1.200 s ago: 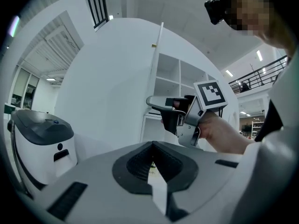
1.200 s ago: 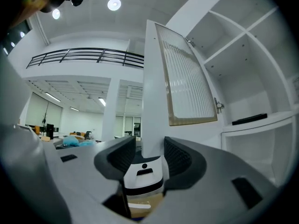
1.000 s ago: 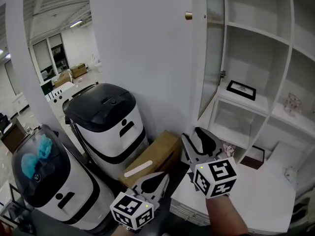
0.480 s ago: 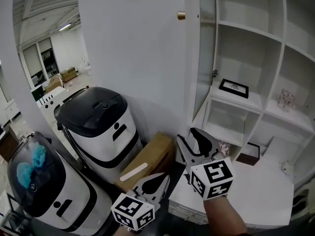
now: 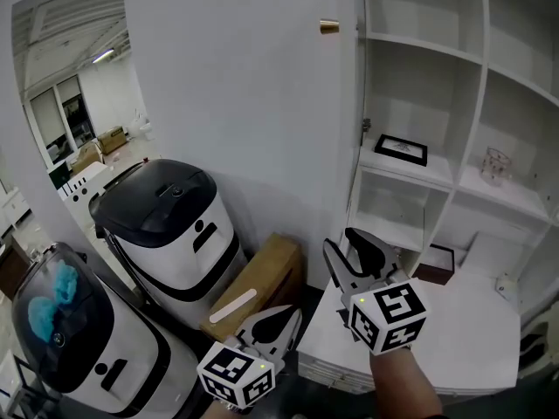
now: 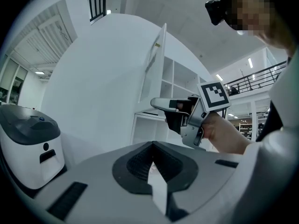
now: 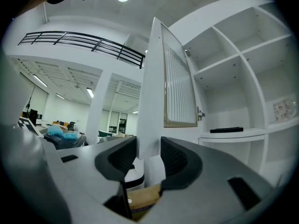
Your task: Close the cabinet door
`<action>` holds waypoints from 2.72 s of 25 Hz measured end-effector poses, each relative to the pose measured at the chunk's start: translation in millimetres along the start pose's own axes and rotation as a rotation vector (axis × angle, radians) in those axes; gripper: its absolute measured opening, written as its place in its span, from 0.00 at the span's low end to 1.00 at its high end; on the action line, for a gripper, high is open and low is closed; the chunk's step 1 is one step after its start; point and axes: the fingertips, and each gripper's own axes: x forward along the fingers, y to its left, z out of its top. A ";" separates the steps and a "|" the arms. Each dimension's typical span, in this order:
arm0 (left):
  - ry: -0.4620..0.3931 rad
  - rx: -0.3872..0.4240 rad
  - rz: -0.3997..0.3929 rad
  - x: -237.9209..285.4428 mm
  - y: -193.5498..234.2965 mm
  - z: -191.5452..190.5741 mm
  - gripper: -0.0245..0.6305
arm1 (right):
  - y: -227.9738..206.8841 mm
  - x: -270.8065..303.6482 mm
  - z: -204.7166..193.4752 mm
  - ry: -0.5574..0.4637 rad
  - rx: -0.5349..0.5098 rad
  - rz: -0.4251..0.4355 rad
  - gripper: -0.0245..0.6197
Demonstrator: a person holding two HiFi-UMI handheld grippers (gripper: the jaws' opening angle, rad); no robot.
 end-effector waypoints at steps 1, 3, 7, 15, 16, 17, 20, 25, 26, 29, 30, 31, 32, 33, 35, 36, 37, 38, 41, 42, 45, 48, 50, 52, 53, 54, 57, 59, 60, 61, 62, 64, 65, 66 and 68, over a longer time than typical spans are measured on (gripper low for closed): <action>0.003 0.002 -0.009 1.3 -3.2 -0.6 0.04 | -2.9 -4.2 -0.3 0.002 -0.002 -0.009 0.27; 0.007 0.004 -0.029 5.2 -9.7 -1.8 0.04 | -9.2 -12.4 -0.9 0.008 -0.007 -0.024 0.26; 0.011 0.010 -0.080 17.7 -26.3 -1.9 0.04 | -25.9 -30.4 -0.1 0.019 -0.017 -0.058 0.25; 0.035 0.010 -0.197 42.9 -58.2 -8.7 0.04 | -61.3 -62.2 -1.4 0.020 0.009 -0.133 0.16; 0.038 0.008 -0.210 46.3 -61.4 -10.2 0.04 | -66.8 -65.3 -1.7 0.019 0.009 -0.149 0.15; 0.040 0.007 -0.222 49.9 -64.5 -11.5 0.04 | -73.2 -68.7 -2.2 0.016 0.018 -0.165 0.15; 0.047 0.003 -0.256 58.9 -73.6 -14.5 0.04 | -95.5 -80.2 -3.9 0.009 0.046 -0.222 0.13; 0.056 -0.003 -0.283 69.5 -85.0 -15.8 0.04 | -134.5 -95.9 -6.7 0.021 0.059 -0.299 0.13; 0.055 -0.003 -0.285 72.3 -86.4 -15.1 0.04 | -140.8 -97.7 -6.8 0.023 0.058 -0.305 0.13; 0.049 -0.001 -0.292 79.9 -91.2 -11.5 0.04 | -154.6 -99.5 -7.7 0.030 0.068 -0.311 0.13; 0.047 0.001 -0.297 81.7 -93.2 -10.7 0.04 | -157.5 -99.5 -8.2 0.031 0.068 -0.314 0.13; 0.046 0.004 -0.302 83.2 -95.4 -10.4 0.04 | -159.9 -99.7 -8.9 0.033 0.067 -0.317 0.13; 0.046 0.006 -0.306 84.8 -97.5 -10.3 0.04 | -162.5 -100.0 -9.6 0.036 0.067 -0.320 0.13; 0.047 0.007 -0.309 86.6 -99.4 -10.1 0.04 | -165.3 -100.2 -10.1 0.038 0.069 -0.321 0.14; 0.044 0.007 -0.307 91.1 -101.9 -8.7 0.04 | -172.1 -100.1 -10.9 0.043 0.074 -0.317 0.14; 0.042 0.006 -0.304 94.1 -103.0 -7.6 0.04 | -176.3 -99.8 -11.4 0.046 0.076 -0.312 0.14; 0.040 0.004 -0.300 98.1 -104.8 -6.4 0.04 | -181.4 -99.7 -12.0 0.050 0.078 -0.307 0.14; 0.039 0.003 -0.298 103.0 -107.8 -5.5 0.04 | -187.7 -100.1 -12.7 0.053 0.080 -0.303 0.15; 0.038 0.002 -0.295 118.7 -119.0 -5.3 0.04 | -207.3 -101.8 -14.5 0.058 0.085 -0.294 0.15; 0.038 0.001 -0.293 122.6 -121.4 -5.8 0.04 | -211.5 -101.4 -14.8 0.058 0.086 -0.289 0.15; 0.035 -0.005 -0.284 128.2 -122.3 -8.4 0.04 | -214.2 -97.6 -14.5 0.060 0.082 -0.271 0.16; 0.038 -0.013 -0.278 138.3 -127.7 -11.5 0.04 | -225.7 -97.4 -15.7 0.064 0.071 -0.280 0.16; 0.046 -0.015 -0.271 152.7 -135.9 -12.5 0.04 | -244.1 -98.3 -16.7 0.068 0.065 -0.288 0.16; 0.056 -0.016 -0.259 163.6 -140.8 -14.2 0.04 | -257.9 -98.0 -17.7 0.066 0.063 -0.286 0.17; 0.060 -0.016 -0.252 167.3 -141.6 -15.2 0.04 | -262.7 -97.5 -18.0 0.064 0.058 -0.287 0.18; 0.063 -0.016 -0.245 170.5 -142.1 -16.0 0.04 | -267.0 -96.9 -18.2 0.062 0.052 -0.287 0.19; 0.071 -0.011 -0.225 180.4 -144.6 -17.5 0.04 | -281.1 -94.5 -19.6 0.060 0.043 -0.287 0.19; 0.074 -0.008 -0.213 187.8 -147.8 -18.1 0.04 | -291.9 -93.5 -21.2 0.062 0.041 -0.284 0.20; 0.075 -0.007 -0.208 191.3 -149.2 -18.1 0.04 | -297.2 -93.3 -21.8 0.065 0.037 -0.285 0.21; 0.075 -0.005 -0.203 194.7 -150.3 -17.6 0.04 | -302.3 -92.9 -22.3 0.068 0.031 -0.286 0.23; 0.074 -0.003 -0.198 197.7 -151.3 -16.6 0.04 | -306.7 -92.0 -22.5 0.070 0.026 -0.287 0.25; 0.070 0.002 -0.191 201.9 -153.0 -14.3 0.04 | -313.3 -89.2 -22.7 0.073 0.013 -0.288 0.25; 0.068 0.005 -0.188 203.6 -154.0 -13.4 0.04 | -316.2 -87.6 -23.0 0.077 0.002 -0.289 0.25; 0.066 0.007 -0.185 205.1 -154.9 -12.5 0.04 | -319.2 -86.1 -23.3 0.080 -0.007 -0.290 0.25; 0.063 0.009 -0.176 207.9 -155.6 -11.3 0.04 | -324.3 -83.1 -24.1 0.084 -0.016 -0.286 0.25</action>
